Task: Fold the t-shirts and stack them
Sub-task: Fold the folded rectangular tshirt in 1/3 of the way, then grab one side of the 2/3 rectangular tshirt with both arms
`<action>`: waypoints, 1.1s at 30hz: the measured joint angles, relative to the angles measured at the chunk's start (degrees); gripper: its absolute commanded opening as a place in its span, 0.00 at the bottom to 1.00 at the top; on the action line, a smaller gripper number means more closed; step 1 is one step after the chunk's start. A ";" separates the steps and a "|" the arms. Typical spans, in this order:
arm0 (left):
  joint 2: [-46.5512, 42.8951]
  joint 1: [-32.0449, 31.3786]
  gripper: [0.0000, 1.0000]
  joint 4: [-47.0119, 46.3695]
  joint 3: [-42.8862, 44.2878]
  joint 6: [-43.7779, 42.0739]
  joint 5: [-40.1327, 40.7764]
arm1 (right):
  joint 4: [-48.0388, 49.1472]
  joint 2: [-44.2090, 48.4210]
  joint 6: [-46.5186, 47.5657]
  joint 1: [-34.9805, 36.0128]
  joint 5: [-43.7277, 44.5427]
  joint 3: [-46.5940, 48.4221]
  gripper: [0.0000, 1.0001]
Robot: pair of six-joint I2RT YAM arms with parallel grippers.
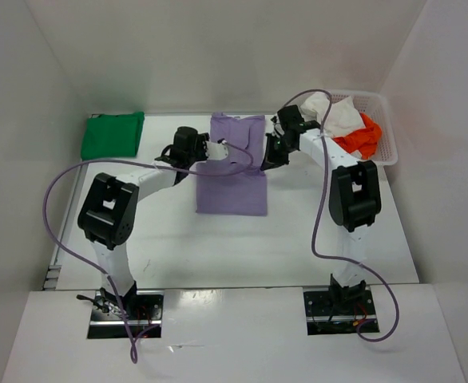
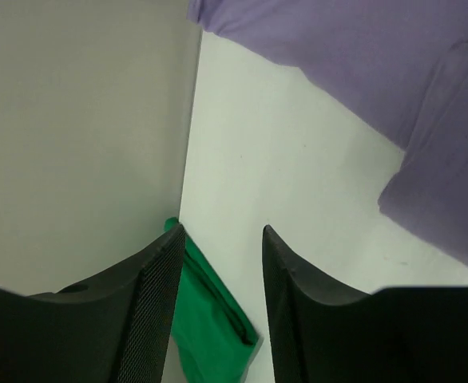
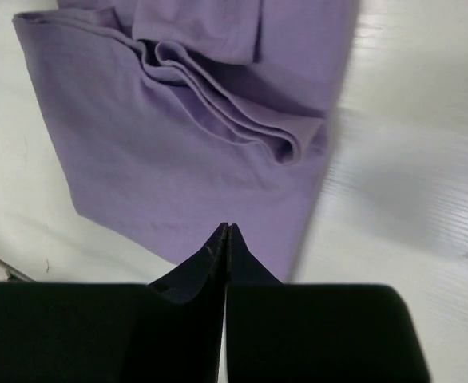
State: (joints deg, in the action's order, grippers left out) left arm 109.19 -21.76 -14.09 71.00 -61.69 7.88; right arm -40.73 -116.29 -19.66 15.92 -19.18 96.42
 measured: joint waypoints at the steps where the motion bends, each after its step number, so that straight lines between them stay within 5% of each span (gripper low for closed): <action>1: -1.29 -0.02 0.51 1.95 0.37 0.48 -0.17 | 0.20 -0.57 -0.09 0.35 -0.33 -0.02 0.00; 13: -26.21 -8.96 0.69 26.14 -14.71 -6.03 -11.45 | -1.20 -19.96 -0.63 0.79 0.92 16.83 0.00; 17: -26.93 -11.39 0.72 32.48 -20.02 -9.27 -13.16 | -1.42 -20.11 -0.79 -0.13 2.84 20.72 0.00; 21: -23.65 -11.69 0.74 35.32 -21.88 -11.19 -13.05 | -1.33 -19.80 -1.03 -1.01 4.09 23.06 0.13; 27: -20.17 -12.33 0.74 32.92 -22.47 -11.78 -12.24 | -0.37 -10.08 -1.53 -1.42 4.85 8.90 0.41; 33: -16.87 -13.29 0.72 25.51 -22.64 -10.60 -9.68 | -0.09 5.09 -2.23 -0.07 4.79 -11.58 0.56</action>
State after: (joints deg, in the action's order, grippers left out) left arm 92.31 -35.05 11.42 48.36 -72.29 -1.80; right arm -40.82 -111.20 -21.89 15.86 -14.39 84.84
